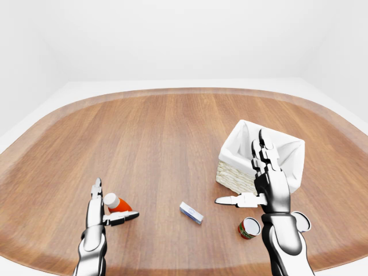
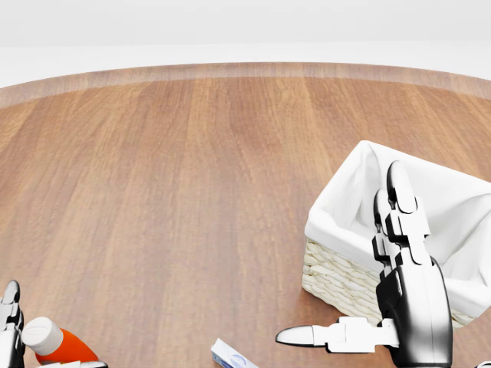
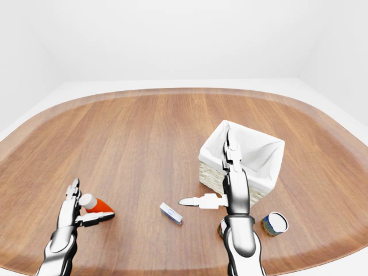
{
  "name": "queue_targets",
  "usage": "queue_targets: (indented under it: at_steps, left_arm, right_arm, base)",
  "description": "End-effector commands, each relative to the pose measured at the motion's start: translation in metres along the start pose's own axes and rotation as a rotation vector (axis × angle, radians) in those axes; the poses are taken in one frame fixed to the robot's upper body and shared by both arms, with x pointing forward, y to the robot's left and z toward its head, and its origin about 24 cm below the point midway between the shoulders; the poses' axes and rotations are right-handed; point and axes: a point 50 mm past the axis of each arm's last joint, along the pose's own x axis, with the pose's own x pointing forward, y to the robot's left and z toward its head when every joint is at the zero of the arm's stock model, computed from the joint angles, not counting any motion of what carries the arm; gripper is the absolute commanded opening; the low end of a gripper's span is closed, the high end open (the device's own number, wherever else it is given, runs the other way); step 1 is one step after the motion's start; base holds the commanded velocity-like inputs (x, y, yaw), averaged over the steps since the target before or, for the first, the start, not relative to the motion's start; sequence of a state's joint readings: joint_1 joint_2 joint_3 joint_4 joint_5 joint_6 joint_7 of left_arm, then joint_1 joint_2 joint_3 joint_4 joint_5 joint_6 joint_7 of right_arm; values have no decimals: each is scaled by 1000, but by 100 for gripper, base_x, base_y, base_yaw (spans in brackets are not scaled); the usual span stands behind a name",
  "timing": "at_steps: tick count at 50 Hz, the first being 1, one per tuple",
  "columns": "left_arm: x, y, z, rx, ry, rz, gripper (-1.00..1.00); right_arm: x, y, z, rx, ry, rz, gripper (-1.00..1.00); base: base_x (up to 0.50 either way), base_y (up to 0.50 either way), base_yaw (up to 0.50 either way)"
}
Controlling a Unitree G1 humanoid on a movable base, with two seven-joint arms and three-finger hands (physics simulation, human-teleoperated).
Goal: Pick up the ketchup, and put it in the basket.
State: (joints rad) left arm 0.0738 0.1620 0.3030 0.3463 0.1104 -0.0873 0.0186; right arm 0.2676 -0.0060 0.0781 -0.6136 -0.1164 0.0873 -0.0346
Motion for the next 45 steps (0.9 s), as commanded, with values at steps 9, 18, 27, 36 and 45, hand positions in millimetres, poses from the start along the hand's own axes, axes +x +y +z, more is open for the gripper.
queue_targets:
  at_steps: [9, 18, 27, 36, 45]
  left_arm:
    - [-2, 0, -5, -7, 20, -8, -96]
    - [-2, -4, -12, 27, 50, -13, -94]
    - [-4, -6, -5, 34, 16, -20, -94]
    - [-15, -13, 51, 6, -234, -59, -95]
    - [-31, -20, 99, -14, -446, -95, -96]
  right_arm:
    - [1, 2, -4, -7, 15, 5, 100]
    - [3, 3, -8, -11, 28, 10, 100]
    - [2, 4, -7, -17, 26, 16, 100]
    - [1, 3, -5, -15, 19, 13, 100]
    - [-2, 2, 0, -13, 5, 12, 100]
  base:
    - [0, 0, 0]
    - [0, 0, 0]
    - [0, 0, 0]
    - [0, 0, 0]
    - [0, 0, 0]
